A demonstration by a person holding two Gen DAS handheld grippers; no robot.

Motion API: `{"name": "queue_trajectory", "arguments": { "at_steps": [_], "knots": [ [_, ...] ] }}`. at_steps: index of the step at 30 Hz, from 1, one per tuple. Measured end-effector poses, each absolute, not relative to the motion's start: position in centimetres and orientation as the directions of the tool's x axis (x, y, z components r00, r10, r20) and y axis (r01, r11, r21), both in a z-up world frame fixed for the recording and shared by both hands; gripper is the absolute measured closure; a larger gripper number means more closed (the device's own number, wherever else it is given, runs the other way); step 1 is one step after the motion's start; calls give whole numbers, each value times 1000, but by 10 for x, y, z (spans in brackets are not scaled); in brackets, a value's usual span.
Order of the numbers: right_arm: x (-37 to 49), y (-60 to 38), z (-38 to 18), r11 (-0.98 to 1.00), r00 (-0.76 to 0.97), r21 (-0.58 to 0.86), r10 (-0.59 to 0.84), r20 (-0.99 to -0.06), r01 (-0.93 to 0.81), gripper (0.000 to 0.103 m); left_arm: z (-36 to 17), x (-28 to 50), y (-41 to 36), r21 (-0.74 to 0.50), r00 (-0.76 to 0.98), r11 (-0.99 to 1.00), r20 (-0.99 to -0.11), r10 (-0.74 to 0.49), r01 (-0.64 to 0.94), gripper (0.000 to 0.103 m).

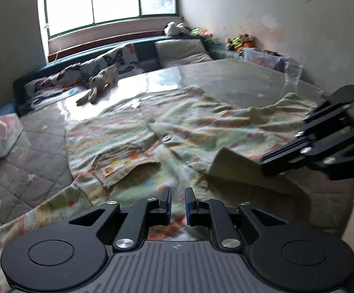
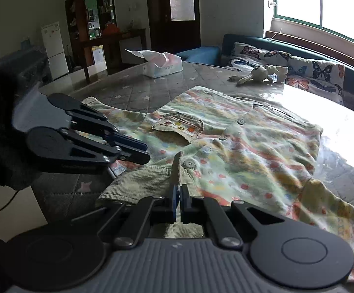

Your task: Fold clothes

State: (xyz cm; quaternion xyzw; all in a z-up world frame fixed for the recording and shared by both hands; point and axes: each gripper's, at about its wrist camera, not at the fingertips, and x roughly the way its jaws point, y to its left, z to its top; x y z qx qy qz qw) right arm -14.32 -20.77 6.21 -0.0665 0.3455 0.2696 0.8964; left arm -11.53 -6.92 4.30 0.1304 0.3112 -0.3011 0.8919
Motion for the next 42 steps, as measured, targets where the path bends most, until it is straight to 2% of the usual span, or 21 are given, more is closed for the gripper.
{"name": "queue_trajectory", "arguments": {
  "at_steps": [2,7,9,12,17,23,27,30,31,33,34,36,37,39,42],
  "knots": [
    [-145,-207,61,844,616,65,439,-654,-532,101,39,-117,-74,66,626,784,-644,-439,617,87],
    [-146,-204,62,835,607,66,450,-656,-547,100,27,-109,-76,-28,563,776,-672,-481,630,88],
    [-145,-202,63,830,600,71,457,-656,-553,99,24,-111,-80,-13,562,770,-675,-478,638,88],
    [-142,-202,63,833,605,81,460,-649,-547,95,27,-112,-74,-23,558,766,-672,-488,642,87],
    [-131,-197,55,842,608,81,448,-655,-533,94,38,-115,-61,-5,588,782,-656,-473,624,79],
    [-123,-190,32,839,564,89,435,-702,-537,92,55,-108,-64,-15,629,796,-605,-489,604,79],
    [-132,-200,39,856,595,88,424,-682,-509,82,50,-95,-80,-44,617,794,-603,-505,607,79],
    [-135,-218,44,889,640,86,388,-663,-449,80,41,-87,-94,-60,594,784,-618,-516,618,79],
    [-135,-226,44,903,656,85,368,-659,-421,78,39,-88,-98,-59,585,777,-623,-519,626,79],
    [-133,-242,44,930,686,84,324,-652,-359,65,32,-93,-105,-43,572,763,-636,-518,644,79],
    [-131,-250,43,941,700,85,302,-648,-327,65,30,-94,-109,-34,566,758,-643,-516,651,78],
    [-127,-266,41,960,724,84,256,-641,-266,63,26,-98,-113,-25,558,748,-650,-516,663,64],
    [-125,-274,39,969,735,76,227,-638,-234,52,25,-99,-114,-22,559,747,-650,-515,664,61],
    [-116,-292,35,987,757,63,154,-635,-148,38,23,-101,-115,-19,559,747,-651,-514,664,55],
    [-104,-322,29,997,769,66,62,-636,-26,36,22,-101,-116,-27,556,748,-652,-516,663,51]
  ]
}}
